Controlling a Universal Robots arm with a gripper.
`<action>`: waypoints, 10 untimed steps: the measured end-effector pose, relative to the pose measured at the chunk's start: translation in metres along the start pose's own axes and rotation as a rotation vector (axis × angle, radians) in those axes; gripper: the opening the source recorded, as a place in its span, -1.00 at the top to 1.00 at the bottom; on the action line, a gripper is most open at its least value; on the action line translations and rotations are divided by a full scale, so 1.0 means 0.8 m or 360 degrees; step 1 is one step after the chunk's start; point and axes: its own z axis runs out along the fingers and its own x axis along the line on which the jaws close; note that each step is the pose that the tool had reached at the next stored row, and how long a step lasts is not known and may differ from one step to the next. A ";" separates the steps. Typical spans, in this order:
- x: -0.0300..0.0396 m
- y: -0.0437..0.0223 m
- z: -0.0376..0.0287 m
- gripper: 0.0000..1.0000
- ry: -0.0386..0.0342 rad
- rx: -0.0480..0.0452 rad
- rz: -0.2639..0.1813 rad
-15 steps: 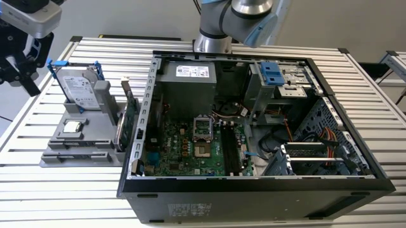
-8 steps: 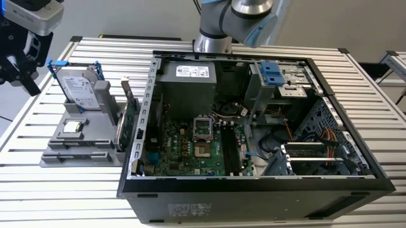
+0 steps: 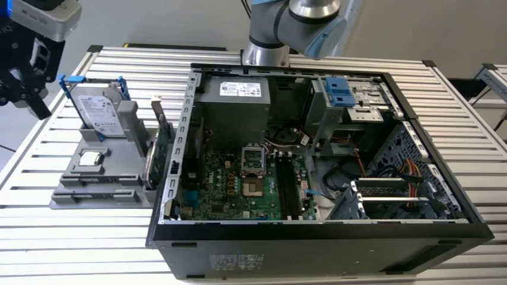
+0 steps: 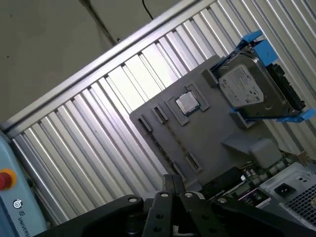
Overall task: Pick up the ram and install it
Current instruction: 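Pick up the ram and move it above insertion slot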
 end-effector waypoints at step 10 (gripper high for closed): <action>-0.0015 0.0010 0.0001 1.00 0.0005 0.0001 -0.0128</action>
